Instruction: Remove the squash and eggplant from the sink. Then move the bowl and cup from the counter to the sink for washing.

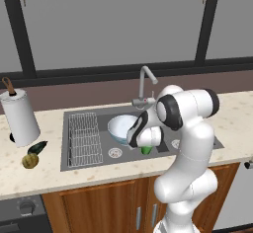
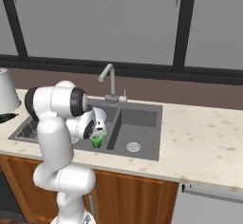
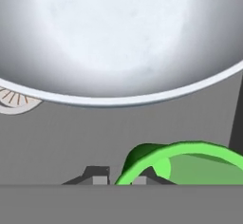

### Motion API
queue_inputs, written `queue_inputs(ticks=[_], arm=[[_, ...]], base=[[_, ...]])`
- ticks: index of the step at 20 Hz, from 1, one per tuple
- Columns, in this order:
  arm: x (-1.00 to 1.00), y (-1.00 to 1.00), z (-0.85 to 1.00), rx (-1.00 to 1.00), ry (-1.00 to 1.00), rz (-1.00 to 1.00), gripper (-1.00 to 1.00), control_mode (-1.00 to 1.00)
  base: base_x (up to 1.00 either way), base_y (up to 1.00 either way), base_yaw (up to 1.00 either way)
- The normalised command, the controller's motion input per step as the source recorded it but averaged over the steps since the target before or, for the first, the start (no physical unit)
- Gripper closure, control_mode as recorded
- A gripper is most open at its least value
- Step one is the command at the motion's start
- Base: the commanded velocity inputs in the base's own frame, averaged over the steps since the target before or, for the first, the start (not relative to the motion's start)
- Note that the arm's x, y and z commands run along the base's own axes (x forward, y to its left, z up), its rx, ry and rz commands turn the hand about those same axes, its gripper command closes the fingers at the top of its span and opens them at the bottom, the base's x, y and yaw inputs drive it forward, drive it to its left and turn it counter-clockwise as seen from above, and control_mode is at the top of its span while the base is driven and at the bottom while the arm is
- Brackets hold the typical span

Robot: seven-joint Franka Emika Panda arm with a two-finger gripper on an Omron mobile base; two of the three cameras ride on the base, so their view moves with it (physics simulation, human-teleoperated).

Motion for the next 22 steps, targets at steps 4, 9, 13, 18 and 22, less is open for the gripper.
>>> queue_inputs(ticks=[4, 9, 13, 18, 22], arm=[[0.04, 0.0, -0.08, 0.0, 0.0, 0.0, 1.0, -1.0], [0.04, -0.02, -0.09, 0.0, 0.0, 0.0, 1.0, -1.0], [0.03, -0.01, -0.09, 0.0, 0.0, 0.0, 1.0, -1.0], [0.03, -0.02, -0.1, 0.0, 0.0, 0.0, -1.0, -1.0], [0.01, -0.02, -0.08, 0.0, 0.0, 0.0, -1.0, -1.0]], base=[[0.0, 0.0, 0.0], [0.0, 0.0, 0.0], [0.0, 0.0, 0.0], [0.0, 0.0, 0.0], [0.0, 0.0, 0.0]])
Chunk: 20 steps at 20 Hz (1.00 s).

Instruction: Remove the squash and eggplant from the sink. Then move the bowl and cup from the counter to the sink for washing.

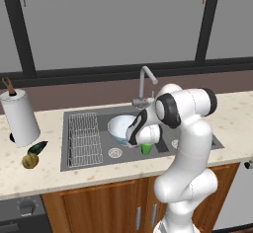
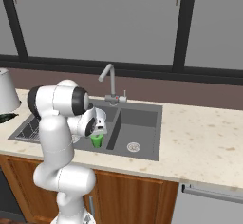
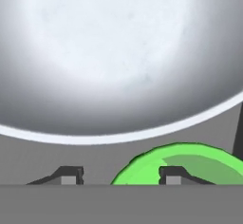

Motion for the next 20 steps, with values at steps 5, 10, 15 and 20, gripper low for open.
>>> queue_inputs(ticks=[5, 10, 15, 20], arm=[[0.0, -0.02, -0.04, 0.0, 0.0, 0.0, -1.0, -1.0], [0.0, -0.01, 0.0, 0.0, 0.0, 0.0, -1.0, -1.0], [0.0, -0.02, 0.06, 0.0, 0.0, 0.0, -1.0, -1.0], [0.0, 0.0, 0.14, 0.0, 0.0, 0.0, -1.0, -1.0]], base=[[0.0, 0.0, 0.0], [0.0, 0.0, 0.0], [0.0, 0.0, 0.0], [0.0, 0.0, 0.0]])
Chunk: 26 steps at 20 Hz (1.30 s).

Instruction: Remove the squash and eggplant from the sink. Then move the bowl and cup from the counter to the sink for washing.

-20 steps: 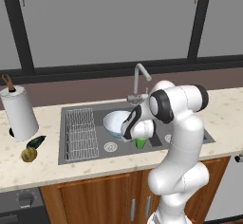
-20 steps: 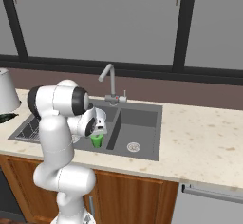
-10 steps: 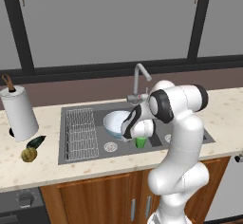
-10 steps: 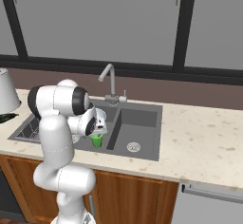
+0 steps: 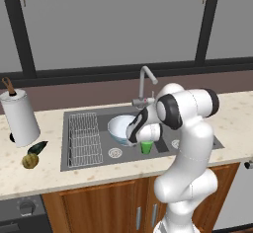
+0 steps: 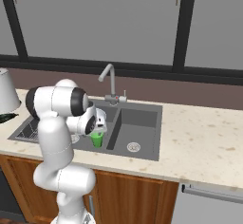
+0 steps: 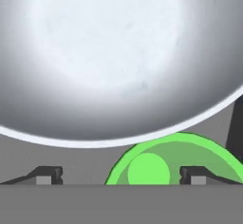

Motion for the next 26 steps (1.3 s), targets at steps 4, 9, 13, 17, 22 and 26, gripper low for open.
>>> queue_inputs(ticks=[4, 9, 13, 17, 22, 26], arm=[[0.0, 0.0, 0.17, 0.0, 0.0, 0.0, -1.0, -1.0], [-0.02, 0.0, 0.26, 0.0, -0.01, 0.0, -1.0, -1.0], [-0.11, 0.0, 0.33, 0.0, 0.0, 0.0, -1.0, -1.0], [-0.1, 0.0, 0.33, 0.0, 0.0, 0.0, -1.0, -1.0], [-0.05, -0.01, 0.34, 0.0, 0.1, 0.0, -1.0, -1.0], [-0.13, 0.0, 0.31, 0.0, 0.13, 0.0, -1.0, -1.0]], base=[[0.0, 0.0, 0.0], [0.0, 0.0, 0.0], [0.0, 0.0, 0.0], [0.0, 0.0, 0.0], [0.0, 0.0, 0.0], [0.0, 0.0, 0.0]])
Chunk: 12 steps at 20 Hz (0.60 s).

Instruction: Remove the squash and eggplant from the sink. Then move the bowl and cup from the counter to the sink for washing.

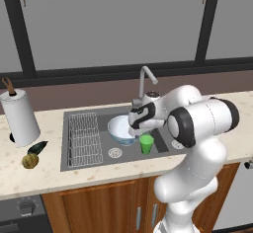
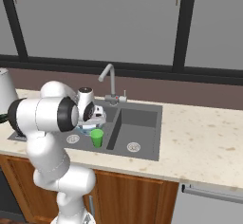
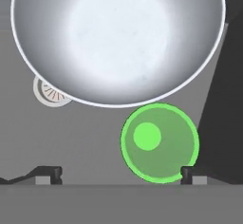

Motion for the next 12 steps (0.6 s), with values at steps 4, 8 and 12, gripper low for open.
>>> queue_inputs(ticks=[4, 8, 12], arm=[[-0.17, 0.0, 0.25, 0.0, 0.06, -0.06, -1.0, -1.0], [-0.18, 0.0, 0.23, 0.0, 0.02, -0.05, -1.0, -1.0], [-0.23, -0.04, 0.22, 0.0, 0.01, -0.03, -1.0, -1.0]], base=[[0.0, 0.0, 0.0], [0.0, 0.0, 0.0], [0.0, 0.0, 0.0]])
